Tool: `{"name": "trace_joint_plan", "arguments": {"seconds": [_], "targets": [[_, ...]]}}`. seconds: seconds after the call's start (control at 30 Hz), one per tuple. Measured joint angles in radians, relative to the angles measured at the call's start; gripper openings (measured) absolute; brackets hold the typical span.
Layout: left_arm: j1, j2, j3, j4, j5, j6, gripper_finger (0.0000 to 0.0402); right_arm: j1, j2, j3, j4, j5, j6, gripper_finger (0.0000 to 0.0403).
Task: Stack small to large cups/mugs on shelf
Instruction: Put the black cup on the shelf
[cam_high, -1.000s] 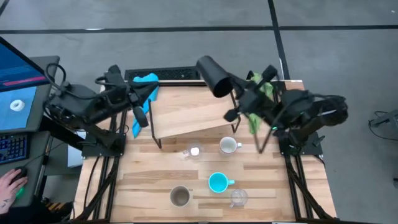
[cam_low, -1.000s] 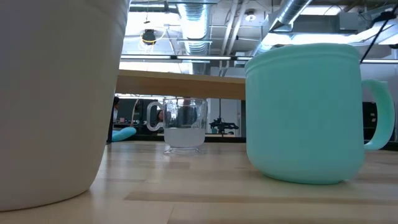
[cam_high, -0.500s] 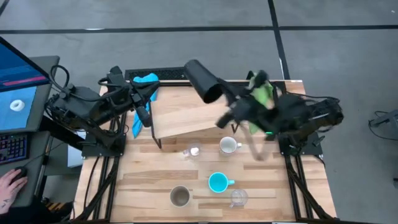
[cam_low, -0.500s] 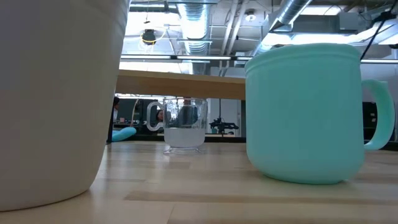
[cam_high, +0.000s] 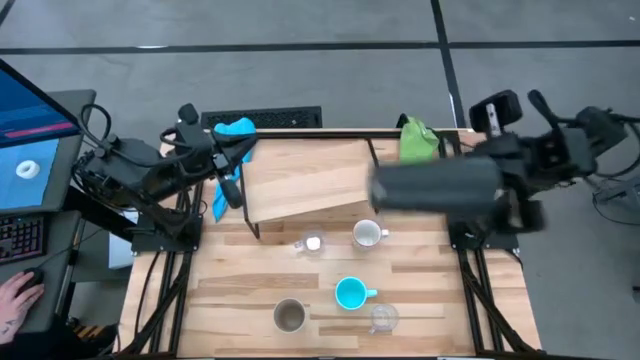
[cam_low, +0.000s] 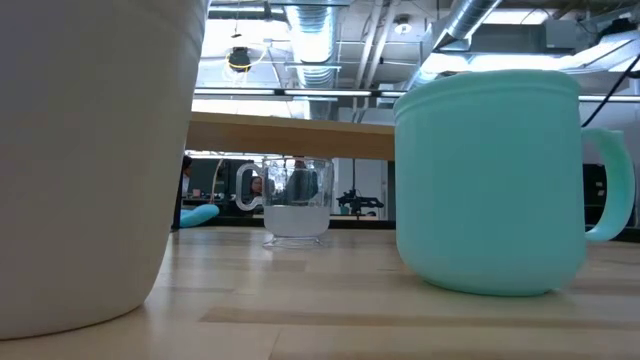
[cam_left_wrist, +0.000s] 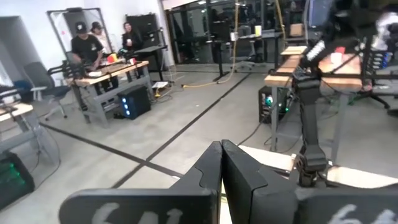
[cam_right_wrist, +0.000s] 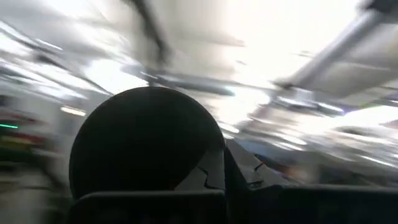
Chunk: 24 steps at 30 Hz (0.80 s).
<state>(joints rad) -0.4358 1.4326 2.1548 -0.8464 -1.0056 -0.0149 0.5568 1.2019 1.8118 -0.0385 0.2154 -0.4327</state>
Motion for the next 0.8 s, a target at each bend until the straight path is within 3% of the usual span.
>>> {"name": "trace_joint_plan", "arguments": {"seconds": [0.27, 0.43, 0.6, 0.8], "targets": [[0.0, 0.0, 0.0, 0.0, 0.023, 0.067, 0.0, 0.0, -0.01, -0.001, -0.043, -0.351, 0.04, 0.0006], [0.0, 0.0, 0.0, 0.0, 0.042, 0.093, 0.0, 0.0, -0.002, -0.001, -0.085, -0.509, 0.036, 0.0009], [0.0, 0.0, 0.0, -0.001, 0.06, 0.094, 0.0, -0.003, -0.003, -0.001, -0.198, -0.497, 0.044, 0.0004], [0.0, 0.0, 0.0, -0.001, 0.077, 0.074, 0.0, -0.029, 0.014, 0.0, -0.331, -0.279, 0.076, 0.0005]]}}
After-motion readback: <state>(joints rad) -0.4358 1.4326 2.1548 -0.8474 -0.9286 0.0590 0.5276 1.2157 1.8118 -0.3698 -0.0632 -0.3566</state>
